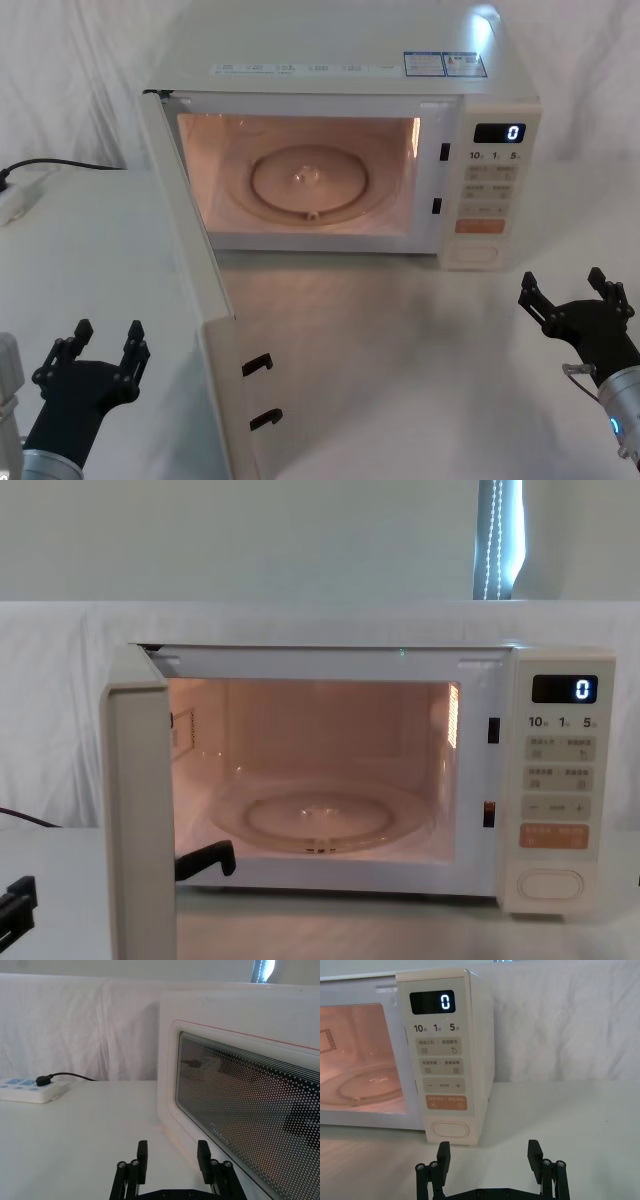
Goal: Press the button to open the microwave door with one hand; close the microwave door with the other hand.
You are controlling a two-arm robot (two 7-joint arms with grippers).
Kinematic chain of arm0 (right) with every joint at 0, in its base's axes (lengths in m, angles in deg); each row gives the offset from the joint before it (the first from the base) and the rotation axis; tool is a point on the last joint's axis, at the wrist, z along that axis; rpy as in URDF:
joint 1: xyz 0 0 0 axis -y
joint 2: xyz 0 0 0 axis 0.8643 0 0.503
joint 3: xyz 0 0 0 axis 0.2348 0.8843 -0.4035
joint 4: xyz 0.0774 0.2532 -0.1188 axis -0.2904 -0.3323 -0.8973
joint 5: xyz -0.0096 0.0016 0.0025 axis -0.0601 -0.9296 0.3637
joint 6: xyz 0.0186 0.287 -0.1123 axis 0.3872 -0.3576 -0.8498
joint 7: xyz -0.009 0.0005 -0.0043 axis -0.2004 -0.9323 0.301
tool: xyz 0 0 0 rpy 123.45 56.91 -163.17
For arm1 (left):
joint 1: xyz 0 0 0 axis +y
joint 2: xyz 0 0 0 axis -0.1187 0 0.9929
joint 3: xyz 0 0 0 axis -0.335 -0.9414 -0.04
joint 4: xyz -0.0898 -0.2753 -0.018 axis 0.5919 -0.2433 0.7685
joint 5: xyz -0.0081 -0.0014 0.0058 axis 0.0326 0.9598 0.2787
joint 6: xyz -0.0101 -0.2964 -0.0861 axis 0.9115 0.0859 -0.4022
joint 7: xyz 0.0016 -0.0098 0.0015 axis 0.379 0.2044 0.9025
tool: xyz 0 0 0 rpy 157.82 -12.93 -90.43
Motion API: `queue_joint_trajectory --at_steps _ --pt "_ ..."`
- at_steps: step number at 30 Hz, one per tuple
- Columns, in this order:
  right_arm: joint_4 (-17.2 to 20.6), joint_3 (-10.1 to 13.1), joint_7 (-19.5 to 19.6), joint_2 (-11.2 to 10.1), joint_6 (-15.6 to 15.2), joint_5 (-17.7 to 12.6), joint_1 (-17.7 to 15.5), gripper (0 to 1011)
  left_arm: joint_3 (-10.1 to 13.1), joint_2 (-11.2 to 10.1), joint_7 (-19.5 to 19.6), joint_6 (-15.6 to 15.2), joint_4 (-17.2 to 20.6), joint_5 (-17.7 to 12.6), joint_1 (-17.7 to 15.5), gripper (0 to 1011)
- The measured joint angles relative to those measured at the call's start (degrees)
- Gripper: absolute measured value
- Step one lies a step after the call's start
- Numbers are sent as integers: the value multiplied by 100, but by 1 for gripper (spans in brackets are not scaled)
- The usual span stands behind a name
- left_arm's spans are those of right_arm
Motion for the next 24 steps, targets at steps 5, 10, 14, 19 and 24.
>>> queue_joint_trajectory --at_steps 5,10,14,19,24 --pt "0 0 0 0 0 2 0 1002 0 0 0 0 0 0 0 514" --pt "0 0 0 0 0 4 0 1002 0 0 0 0 0 0 0 368" --pt "0 0 0 0 0 4 0 1002 0 0 0 0 0 0 0 225" --pt "0 0 0 0 0 4 0 1002 0 1 0 0 0 0 0 51" --pt "-1 0 0 0 0 4 0 1002 0 0 0 0 0 0 0 0"
